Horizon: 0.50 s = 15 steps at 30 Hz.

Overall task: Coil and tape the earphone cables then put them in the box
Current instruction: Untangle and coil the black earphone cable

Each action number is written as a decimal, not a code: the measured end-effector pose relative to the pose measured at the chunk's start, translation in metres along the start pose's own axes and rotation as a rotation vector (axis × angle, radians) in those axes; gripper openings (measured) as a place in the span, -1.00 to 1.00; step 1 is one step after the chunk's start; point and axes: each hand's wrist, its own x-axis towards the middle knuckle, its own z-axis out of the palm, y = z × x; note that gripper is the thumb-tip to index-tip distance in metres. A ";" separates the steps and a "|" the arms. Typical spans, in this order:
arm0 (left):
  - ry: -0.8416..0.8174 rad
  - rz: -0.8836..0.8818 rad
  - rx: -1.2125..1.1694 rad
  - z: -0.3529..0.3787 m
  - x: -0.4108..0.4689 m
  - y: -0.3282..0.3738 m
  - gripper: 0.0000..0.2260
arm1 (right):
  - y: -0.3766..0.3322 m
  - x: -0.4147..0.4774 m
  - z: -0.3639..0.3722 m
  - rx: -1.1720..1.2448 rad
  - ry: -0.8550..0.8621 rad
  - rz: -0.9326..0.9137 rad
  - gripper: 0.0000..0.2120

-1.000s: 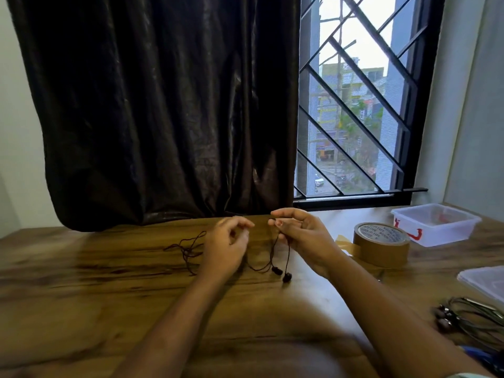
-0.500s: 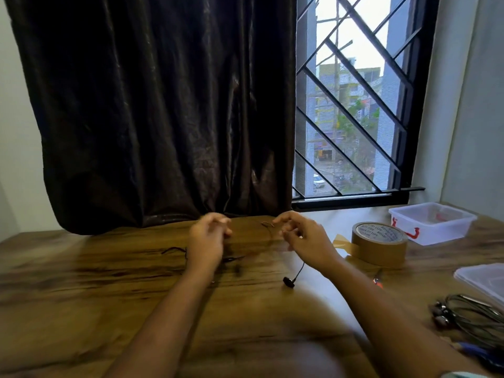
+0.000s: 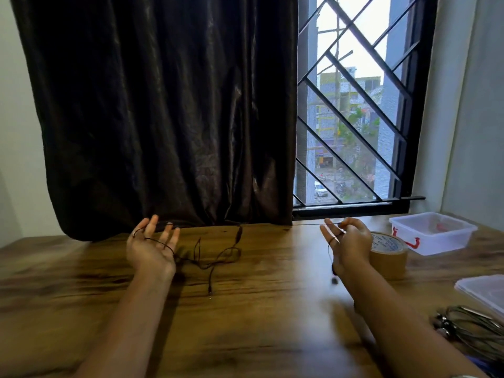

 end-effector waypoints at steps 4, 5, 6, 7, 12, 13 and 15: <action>-0.055 -0.032 0.033 0.005 -0.009 -0.005 -0.75 | -0.003 0.003 -0.002 0.052 -0.038 -0.024 -0.59; -0.099 -0.045 0.069 0.007 -0.013 -0.008 -0.77 | -0.002 0.003 -0.003 -0.052 -0.095 -0.049 -0.60; -0.149 -0.059 0.127 0.011 -0.017 -0.011 -0.78 | 0.000 0.003 -0.003 -0.209 -0.166 -0.080 -0.63; -0.200 -0.072 0.217 0.014 -0.021 -0.015 -0.77 | 0.003 0.002 -0.004 -0.391 -0.255 -0.117 -0.66; -0.420 -0.061 0.673 0.023 -0.041 -0.039 -0.67 | 0.028 -0.020 -0.004 -1.486 -0.726 -0.495 -0.89; -0.463 -0.035 0.721 0.023 -0.046 -0.043 -0.64 | 0.036 -0.028 -0.004 -1.653 -0.759 -0.569 -0.87; -0.538 0.001 0.782 0.025 -0.056 -0.046 -0.62 | 0.048 -0.042 -0.003 -1.785 -0.778 -0.629 -0.67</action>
